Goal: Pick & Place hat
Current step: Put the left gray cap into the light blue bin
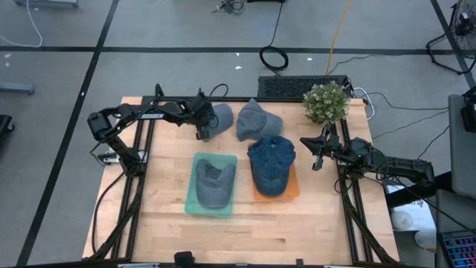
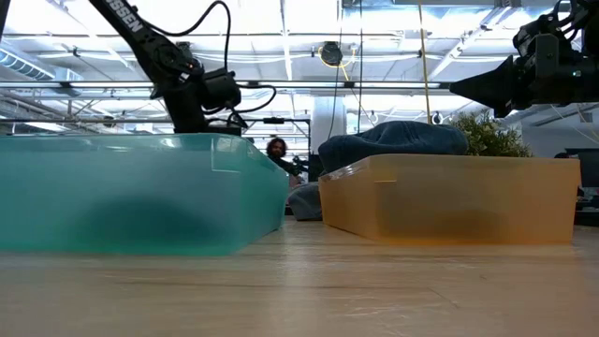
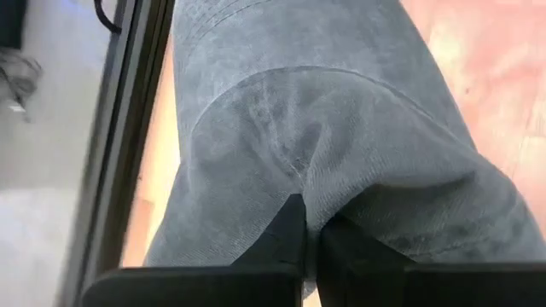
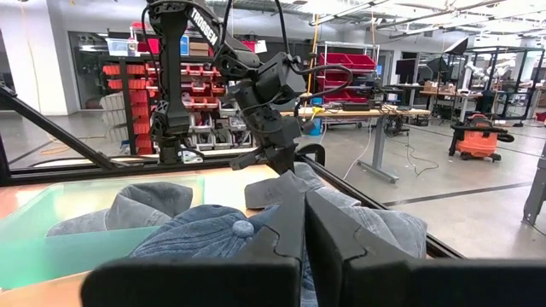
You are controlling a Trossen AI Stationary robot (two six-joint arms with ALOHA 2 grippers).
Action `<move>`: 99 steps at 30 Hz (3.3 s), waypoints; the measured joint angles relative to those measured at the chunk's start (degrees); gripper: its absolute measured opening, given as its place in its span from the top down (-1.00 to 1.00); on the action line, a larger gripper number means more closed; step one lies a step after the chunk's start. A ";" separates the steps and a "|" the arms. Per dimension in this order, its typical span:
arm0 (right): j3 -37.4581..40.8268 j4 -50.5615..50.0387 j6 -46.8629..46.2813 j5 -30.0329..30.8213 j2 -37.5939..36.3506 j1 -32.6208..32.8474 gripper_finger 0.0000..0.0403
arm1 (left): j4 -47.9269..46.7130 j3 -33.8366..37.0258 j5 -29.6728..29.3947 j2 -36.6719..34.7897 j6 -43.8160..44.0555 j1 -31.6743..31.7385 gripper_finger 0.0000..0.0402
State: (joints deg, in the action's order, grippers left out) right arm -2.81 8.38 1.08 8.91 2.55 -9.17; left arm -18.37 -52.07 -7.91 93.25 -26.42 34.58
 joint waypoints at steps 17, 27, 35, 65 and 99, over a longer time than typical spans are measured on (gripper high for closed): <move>0.01 0.00 0.00 0.00 0.00 -0.01 1.00 | 0.13 0.00 -0.56 0.00 0.21 1.45 0.89; 0.02 0.00 0.00 0.00 0.00 -0.02 1.00 | 0.45 0.00 1.65 0.00 0.38 1.45 0.97; 0.00 -0.02 0.00 0.00 0.00 0.00 1.00 | -1.35 -0.79 -0.32 -4.07 -2.24 0.55 0.94; 0.02 -0.02 0.00 0.00 -0.02 0.00 1.00 | -2.56 -1.51 3.66 -33.24 -3.02 -11.79 0.92; 0.00 -0.02 0.00 0.00 -0.02 0.00 1.00 | -8.21 -1.49 38.48 -34.08 -15.88 -29.33 0.95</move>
State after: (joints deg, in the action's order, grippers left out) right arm -2.81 8.36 1.08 8.91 2.52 -9.17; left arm -26.58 -53.56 30.57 59.17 -42.30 5.25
